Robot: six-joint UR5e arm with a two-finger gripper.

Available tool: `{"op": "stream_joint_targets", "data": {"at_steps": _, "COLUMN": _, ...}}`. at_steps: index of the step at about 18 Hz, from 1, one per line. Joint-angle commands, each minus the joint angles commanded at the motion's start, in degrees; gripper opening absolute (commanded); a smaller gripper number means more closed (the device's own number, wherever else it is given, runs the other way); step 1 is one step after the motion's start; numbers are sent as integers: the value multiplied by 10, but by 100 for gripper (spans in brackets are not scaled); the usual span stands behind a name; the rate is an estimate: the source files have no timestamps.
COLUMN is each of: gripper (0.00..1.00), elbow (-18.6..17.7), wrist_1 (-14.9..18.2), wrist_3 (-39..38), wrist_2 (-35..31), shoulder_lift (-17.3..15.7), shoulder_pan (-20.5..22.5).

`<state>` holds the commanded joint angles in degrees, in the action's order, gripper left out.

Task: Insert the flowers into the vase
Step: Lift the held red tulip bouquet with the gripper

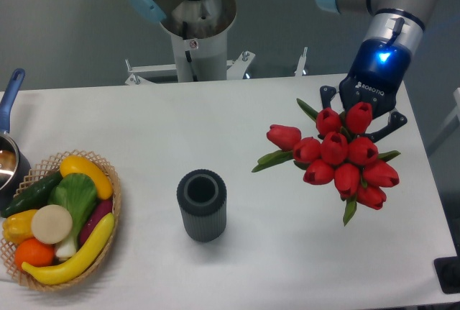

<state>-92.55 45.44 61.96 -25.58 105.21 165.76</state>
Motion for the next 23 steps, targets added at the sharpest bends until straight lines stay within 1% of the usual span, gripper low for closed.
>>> {"op": "stream_joint_targets", "data": {"at_steps": 12, "gripper": 13, "elbow": 0, "wrist_1": 0, "wrist_3": 1, "wrist_2": 0, "shoulder_lift": 4, "shoulder_pan": -10}}
{"op": "stream_joint_targets", "data": {"at_steps": 15, "gripper": 13, "elbow": 1, "wrist_1": -1, "wrist_3": 3, "wrist_2": 0, "shoulder_lift": 12, "shoulder_pan": -20}}
{"op": "stream_joint_targets", "data": {"at_steps": 16, "gripper": 13, "elbow": 1, "wrist_1": -7, "wrist_3": 6, "wrist_2": 0, "shoulder_lift": 20, "shoulder_pan": -22}}
{"op": "stream_joint_targets", "data": {"at_steps": 17, "gripper": 13, "elbow": 1, "wrist_1": -20, "wrist_3": 9, "wrist_2": 0, "shoulder_lift": 27, "shoulder_pan": -32}}
{"op": "stream_joint_targets", "data": {"at_steps": 19, "gripper": 13, "elbow": 3, "wrist_1": -35, "wrist_3": 10, "wrist_2": 0, "shoulder_lift": 35, "shoulder_pan": -40}}
{"op": "stream_joint_targets", "data": {"at_steps": 21, "gripper": 13, "elbow": 6, "wrist_1": -40, "wrist_3": 16, "wrist_2": 2, "shoulder_lift": 40, "shoulder_pan": -42}}
{"op": "stream_joint_targets", "data": {"at_steps": 23, "gripper": 13, "elbow": 10, "wrist_1": -40, "wrist_3": 30, "wrist_2": 24, "shoulder_lift": 43, "shoulder_pan": -42}}
